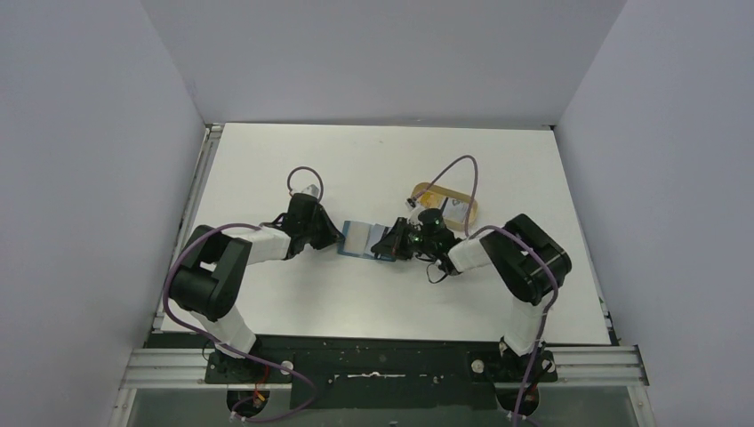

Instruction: Take the credit cards out of the card holder

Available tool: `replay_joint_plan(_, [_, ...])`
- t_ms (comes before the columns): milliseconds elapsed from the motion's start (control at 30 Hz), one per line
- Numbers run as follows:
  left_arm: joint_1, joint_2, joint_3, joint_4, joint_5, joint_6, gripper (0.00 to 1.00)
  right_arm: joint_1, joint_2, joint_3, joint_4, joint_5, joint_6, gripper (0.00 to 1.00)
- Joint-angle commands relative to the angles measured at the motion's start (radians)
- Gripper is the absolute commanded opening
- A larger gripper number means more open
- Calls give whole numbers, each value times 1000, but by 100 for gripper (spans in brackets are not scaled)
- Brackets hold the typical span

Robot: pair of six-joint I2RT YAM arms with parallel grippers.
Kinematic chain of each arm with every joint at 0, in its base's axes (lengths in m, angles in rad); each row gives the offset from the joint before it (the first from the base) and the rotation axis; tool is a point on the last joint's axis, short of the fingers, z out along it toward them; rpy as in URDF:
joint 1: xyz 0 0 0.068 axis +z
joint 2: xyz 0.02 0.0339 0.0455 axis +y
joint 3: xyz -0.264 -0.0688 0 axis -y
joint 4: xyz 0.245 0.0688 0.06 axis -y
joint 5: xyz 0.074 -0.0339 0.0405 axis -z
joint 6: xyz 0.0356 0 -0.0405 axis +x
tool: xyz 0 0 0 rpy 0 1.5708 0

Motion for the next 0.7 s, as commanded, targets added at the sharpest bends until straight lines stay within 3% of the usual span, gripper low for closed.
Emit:
replay_joint_plan(0, [-6, 23, 5, -96, -26, 50, 0, -22, -224, 151, -467, -18, -255, 0])
replay_joint_plan(67, [-6, 20, 8, -101, -29, 56, 0, -57, -307, 234, -656, -6, -330, 0])
replay_joint_plan(267, [-7, 14, 19, -105, -26, 59, 0, -289, -419, 430, -949, -32, -474, 0])
replay_joint_plan(467, [-7, 5, 22, -104, -21, 61, 0, -492, -405, 424, -1035, -46, -533, 0])
replay_joint_plan(667, [-7, -4, 20, -106, -21, 65, 0, -530, -349, 409, -1038, -41, -579, 0])
